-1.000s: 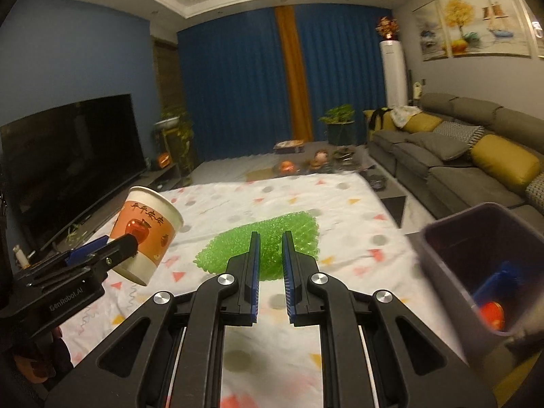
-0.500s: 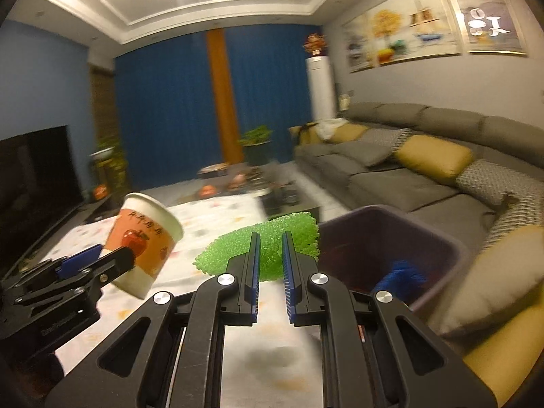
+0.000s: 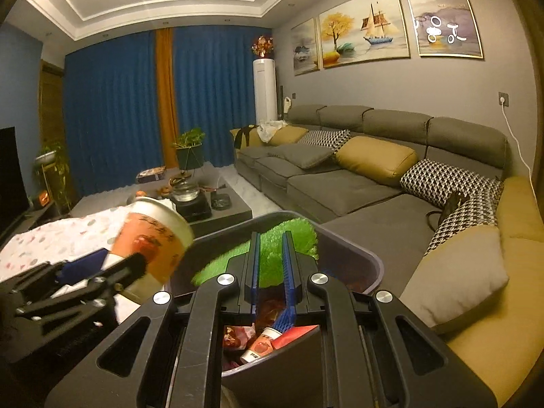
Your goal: Collect trash
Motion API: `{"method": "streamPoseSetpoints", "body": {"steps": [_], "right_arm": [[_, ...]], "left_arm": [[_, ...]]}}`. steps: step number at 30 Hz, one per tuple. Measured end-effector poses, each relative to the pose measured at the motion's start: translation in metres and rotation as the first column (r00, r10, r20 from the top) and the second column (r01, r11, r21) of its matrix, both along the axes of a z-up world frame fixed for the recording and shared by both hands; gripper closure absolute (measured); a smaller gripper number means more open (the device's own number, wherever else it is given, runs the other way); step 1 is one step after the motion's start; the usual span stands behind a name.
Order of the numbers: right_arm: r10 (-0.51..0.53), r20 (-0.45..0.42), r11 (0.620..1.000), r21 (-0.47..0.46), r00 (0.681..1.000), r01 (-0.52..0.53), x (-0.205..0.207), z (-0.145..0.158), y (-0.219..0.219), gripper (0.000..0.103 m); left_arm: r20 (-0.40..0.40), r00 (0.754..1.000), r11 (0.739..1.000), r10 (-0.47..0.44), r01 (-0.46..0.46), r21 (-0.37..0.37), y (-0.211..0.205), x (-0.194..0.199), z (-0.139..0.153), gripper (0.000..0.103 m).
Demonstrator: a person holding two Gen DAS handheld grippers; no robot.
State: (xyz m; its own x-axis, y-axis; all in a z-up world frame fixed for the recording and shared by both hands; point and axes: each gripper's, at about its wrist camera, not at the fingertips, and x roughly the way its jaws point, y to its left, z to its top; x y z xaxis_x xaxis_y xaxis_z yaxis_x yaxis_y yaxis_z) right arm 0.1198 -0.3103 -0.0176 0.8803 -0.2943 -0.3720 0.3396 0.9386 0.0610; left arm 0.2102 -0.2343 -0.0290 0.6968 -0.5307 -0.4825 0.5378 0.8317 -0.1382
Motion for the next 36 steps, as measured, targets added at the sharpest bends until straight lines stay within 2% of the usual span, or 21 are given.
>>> {"method": "streamPoseSetpoints", "body": {"steps": [6,8,9,10,12,16,18,21,26,32,36], "right_arm": [[0.033,-0.017,0.997,0.073,0.999,-0.032,0.014,-0.010,-0.019,0.089],[0.040,-0.022,0.994,0.100,0.999,-0.038,0.018,-0.013,-0.024,0.086],[0.041,-0.024,0.994,0.107,0.999,-0.039,0.018,-0.014,-0.025,0.083],[0.048,-0.023,0.992,0.119,0.999,-0.045,0.018,-0.015,-0.027,0.081],[0.053,-0.021,0.990,0.135,0.998,-0.050,0.018,-0.016,-0.029,0.067],[0.039,-0.023,0.990,0.137,0.999,-0.035,0.014,-0.014,-0.027,0.051],[0.034,-0.018,0.992,0.123,0.999,-0.031,0.006,-0.010,-0.021,0.032],[0.035,-0.016,0.997,0.075,0.999,-0.034,-0.004,-0.003,-0.005,0.017],[0.039,-0.024,0.999,0.007,0.999,-0.038,-0.026,0.006,0.027,0.006],[0.056,-0.028,0.998,0.004,0.998,-0.056,-0.054,0.013,0.062,0.006],[0.055,-0.034,0.998,0.045,0.998,-0.053,-0.074,0.014,0.080,0.006]], "left_arm": [[-0.061,0.997,0.999,-0.040,0.039,-0.009,-0.013,0.019,-0.016,0.055],[-0.075,0.995,0.998,-0.061,0.060,-0.014,-0.016,0.022,-0.020,0.055],[-0.081,0.994,0.997,-0.071,0.070,-0.011,-0.017,0.022,-0.022,0.054],[-0.084,0.994,0.997,-0.073,0.073,-0.004,-0.018,0.021,-0.024,0.048],[-0.087,0.994,0.998,-0.069,0.068,-0.005,-0.014,0.022,-0.027,0.040],[-0.079,0.997,1.000,-0.005,0.006,0.008,-0.001,0.021,-0.024,0.032],[-0.047,0.998,0.998,0.048,-0.046,0.042,0.009,0.014,-0.020,0.028],[0.005,0.996,0.991,0.094,-0.094,0.095,0.024,0.001,-0.015,0.024],[0.033,0.980,0.976,0.195,-0.198,0.091,0.068,-0.028,-0.002,0.016],[0.074,0.953,0.949,0.293,-0.299,0.101,0.111,-0.064,0.010,0.007],[0.074,0.938,0.933,0.339,-0.345,0.097,0.139,-0.089,0.009,0.006]]}}
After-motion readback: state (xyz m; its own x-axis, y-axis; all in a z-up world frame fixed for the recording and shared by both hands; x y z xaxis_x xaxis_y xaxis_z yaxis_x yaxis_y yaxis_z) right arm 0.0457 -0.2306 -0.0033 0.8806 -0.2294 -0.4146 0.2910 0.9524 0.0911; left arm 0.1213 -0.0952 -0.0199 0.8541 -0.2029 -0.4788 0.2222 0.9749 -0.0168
